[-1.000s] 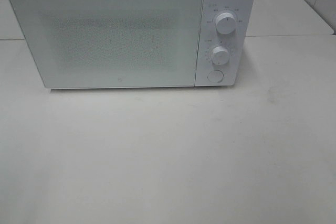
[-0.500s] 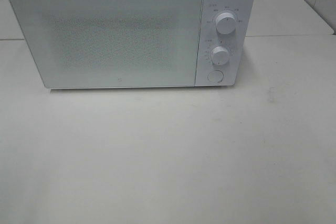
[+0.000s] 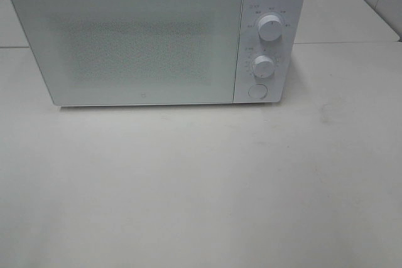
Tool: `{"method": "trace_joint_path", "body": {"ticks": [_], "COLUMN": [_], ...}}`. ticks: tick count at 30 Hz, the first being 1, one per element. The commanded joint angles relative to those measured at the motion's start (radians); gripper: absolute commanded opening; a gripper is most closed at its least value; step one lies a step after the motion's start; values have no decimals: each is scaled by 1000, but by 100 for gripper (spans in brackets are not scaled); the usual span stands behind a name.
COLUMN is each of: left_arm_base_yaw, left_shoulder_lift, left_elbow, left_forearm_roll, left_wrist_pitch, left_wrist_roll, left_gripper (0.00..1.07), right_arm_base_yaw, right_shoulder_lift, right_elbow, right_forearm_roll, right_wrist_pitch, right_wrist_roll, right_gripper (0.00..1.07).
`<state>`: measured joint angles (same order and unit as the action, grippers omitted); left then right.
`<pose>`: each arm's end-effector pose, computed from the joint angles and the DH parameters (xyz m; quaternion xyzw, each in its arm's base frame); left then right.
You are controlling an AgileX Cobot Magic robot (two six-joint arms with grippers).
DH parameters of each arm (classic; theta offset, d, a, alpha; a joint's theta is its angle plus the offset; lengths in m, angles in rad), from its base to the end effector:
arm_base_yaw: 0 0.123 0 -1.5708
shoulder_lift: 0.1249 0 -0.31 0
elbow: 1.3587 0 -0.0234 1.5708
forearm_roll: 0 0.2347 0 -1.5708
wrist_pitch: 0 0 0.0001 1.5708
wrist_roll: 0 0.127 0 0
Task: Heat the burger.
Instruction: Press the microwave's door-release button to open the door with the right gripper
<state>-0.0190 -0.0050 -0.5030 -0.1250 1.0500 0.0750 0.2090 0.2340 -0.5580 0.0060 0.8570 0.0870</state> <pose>-0.0132 -0.0135 0.2559 0.0421 0.8456 -0.0476 0.5300 0.0293 0.0068 0.2923 -0.0511 0.8444 0.0816 0.5270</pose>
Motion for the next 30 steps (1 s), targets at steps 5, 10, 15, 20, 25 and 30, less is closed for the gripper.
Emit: {"method": "trace_joint_path", "body": {"ticks": [5, 10, 15, 20, 25, 30], "left_arm_base_yaw": [2, 2, 2, 2, 2, 2], "left_shoulder_lift": [-20, -20, -20, -20, -20, -20], "left_elbow": [3, 3, 3, 3, 3, 3], "left_forearm_roll": [-1, -1, -1, -1, -1, -1], "left_wrist_pitch": [-13, -13, -13, -13, -13, -13], "left_wrist_roll": [-5, -5, -5, -5, -5, -5], "left_gripper": [100, 100, 100, 100, 100, 100], "right_arm_base_yaw": [-8, -8, -8, -8, -8, -8], "right_shoulder_lift": [153, 279, 380, 453, 549, 640], "right_elbow": [-4, -4, -4, -4, -4, 16], "right_forearm_roll": [2, 2, 2, 2, -1, -6], "right_wrist_pitch": [-173, -302, -397, -479, -579, -742], "right_wrist_roll": [-9, -9, -9, -9, -9, -9], "right_gripper": [74, 74, 74, 74, 74, 74]}}
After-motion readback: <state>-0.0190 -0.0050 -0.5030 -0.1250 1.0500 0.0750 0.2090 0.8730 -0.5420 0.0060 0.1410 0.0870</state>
